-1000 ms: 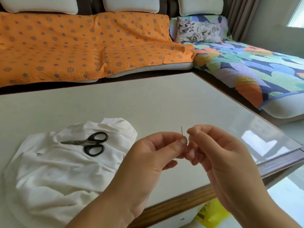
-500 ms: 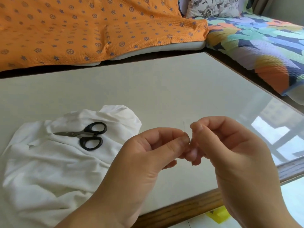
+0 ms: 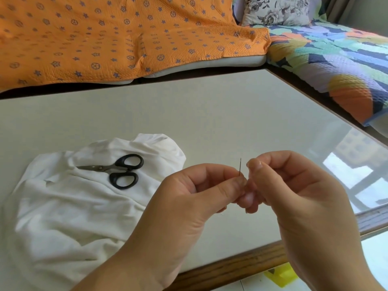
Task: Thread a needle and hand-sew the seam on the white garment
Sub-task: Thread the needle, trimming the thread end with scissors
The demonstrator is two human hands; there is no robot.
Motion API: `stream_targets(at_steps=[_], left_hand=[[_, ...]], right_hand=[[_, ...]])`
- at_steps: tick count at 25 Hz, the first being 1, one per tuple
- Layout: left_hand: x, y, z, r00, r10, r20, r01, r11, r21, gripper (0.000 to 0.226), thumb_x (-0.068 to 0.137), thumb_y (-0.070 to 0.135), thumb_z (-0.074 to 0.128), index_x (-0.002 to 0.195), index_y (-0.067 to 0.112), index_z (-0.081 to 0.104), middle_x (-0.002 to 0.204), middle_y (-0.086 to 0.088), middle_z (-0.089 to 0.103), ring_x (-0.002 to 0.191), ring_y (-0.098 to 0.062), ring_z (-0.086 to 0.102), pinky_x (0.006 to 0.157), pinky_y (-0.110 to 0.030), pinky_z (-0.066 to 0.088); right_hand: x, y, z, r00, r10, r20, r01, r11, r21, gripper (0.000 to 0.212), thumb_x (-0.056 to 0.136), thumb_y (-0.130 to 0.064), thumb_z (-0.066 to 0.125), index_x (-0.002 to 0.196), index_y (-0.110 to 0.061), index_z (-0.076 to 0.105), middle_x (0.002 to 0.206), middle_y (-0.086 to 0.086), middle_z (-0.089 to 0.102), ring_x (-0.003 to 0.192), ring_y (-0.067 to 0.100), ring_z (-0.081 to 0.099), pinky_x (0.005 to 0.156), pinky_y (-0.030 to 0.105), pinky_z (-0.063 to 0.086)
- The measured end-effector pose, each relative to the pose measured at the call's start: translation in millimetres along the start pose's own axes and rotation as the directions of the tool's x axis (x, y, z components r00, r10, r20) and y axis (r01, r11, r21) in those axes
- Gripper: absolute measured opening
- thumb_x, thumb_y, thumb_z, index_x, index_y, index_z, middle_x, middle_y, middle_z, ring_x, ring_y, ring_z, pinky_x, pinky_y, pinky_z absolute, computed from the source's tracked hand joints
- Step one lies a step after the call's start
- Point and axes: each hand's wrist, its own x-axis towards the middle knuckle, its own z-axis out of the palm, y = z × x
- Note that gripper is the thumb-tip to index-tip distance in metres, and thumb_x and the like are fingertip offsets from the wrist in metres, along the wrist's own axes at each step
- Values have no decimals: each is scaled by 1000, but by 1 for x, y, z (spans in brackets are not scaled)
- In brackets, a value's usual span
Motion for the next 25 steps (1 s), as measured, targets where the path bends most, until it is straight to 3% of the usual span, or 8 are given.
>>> stream_targets(at_steps=[11,16,19,22,25], left_hand=[[0,3,1,1000,-1,-18,2,1000,4,11,68,33,81,77,28,78,72,2,74,73,-7,69,68,-17,51],[-1,6,2,1000,-11,-29,11,1000,3,11,69,32,78,78,27,77,72,1,74,72,-8,69,75,-23,45],[-1,6,2,999,-14,-41,14,1000,5,11,71,32,71,78,27,78,75,-3,75,75,-9,70,77,-27,44],[0,5,0,998,-9,-58,11,1000,21,15,68,33,78,81,26,78,76,1,74,77,-8,68,73,-23,50],[0,2,-2,998,-1,-69,3,1000,24,28,60,43,76,83,27,78,76,3,73,78,-7,67,69,-17,52]], right_hand=[[0,2,0,1000,-4,-11,4,1000,4,5,74,-19,66,72,-16,70,52,14,63,45,18,60,48,20,48],[0,2,0,1000,-2,-11,2,1000,1,6,74,-19,66,71,-16,69,52,13,64,45,18,61,49,19,49],[2,2,-2,999,38,12,-39,999,26,7,73,-19,76,72,-17,70,52,11,62,47,18,59,50,19,47],[4,1,-1,996,84,39,-86,995,49,12,75,-29,79,76,-20,71,53,6,59,53,18,55,58,27,45],[4,1,-2,993,118,28,-119,992,37,23,70,-41,68,80,-21,72,52,4,55,54,18,50,64,35,40]])
